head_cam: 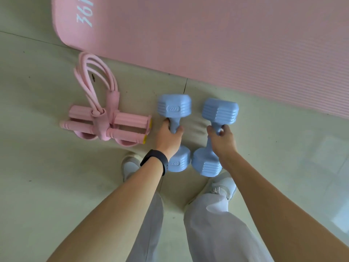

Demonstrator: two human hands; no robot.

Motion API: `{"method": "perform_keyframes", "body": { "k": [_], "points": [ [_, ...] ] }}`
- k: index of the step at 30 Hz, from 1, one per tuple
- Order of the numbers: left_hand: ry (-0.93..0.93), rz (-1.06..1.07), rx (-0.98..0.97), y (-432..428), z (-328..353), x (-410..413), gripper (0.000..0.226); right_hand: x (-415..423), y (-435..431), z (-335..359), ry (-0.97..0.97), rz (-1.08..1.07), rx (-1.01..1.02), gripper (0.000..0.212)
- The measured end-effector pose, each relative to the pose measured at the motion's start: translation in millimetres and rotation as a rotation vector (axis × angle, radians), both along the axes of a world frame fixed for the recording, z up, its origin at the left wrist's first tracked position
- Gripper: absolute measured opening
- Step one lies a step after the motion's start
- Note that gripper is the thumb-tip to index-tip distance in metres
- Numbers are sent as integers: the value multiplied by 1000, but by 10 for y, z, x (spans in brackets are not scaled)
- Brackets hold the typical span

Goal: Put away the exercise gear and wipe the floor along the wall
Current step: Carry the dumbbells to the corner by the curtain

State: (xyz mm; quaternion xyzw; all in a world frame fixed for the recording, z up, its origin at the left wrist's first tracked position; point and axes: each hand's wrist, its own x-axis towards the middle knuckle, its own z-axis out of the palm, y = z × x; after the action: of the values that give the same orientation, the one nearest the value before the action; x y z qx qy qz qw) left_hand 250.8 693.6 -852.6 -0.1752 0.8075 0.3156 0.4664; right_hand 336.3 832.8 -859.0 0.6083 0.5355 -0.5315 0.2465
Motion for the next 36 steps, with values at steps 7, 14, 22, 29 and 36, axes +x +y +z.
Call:
{"method": "perform_keyframes", "body": {
  "k": [7,14,22,29,36],
  "points": [
    [-24,-23,7,-70,273,-47,21,103,46,281,31,85,3,25],
    [-98,-77,-8,-114,1641,-71,13,364,130,1718,45,48,-92,28],
    [-48,-203,44,85,4058,-208,13,643,349,4086,165,22,-42,13],
    [11,-218,228,276,5955,-231,23,879,534,6042,279,-10,112,10],
    [25,-362,462,647,7261,-71,24,1409,491,7437,344,-146,312,9]
  ]
}}
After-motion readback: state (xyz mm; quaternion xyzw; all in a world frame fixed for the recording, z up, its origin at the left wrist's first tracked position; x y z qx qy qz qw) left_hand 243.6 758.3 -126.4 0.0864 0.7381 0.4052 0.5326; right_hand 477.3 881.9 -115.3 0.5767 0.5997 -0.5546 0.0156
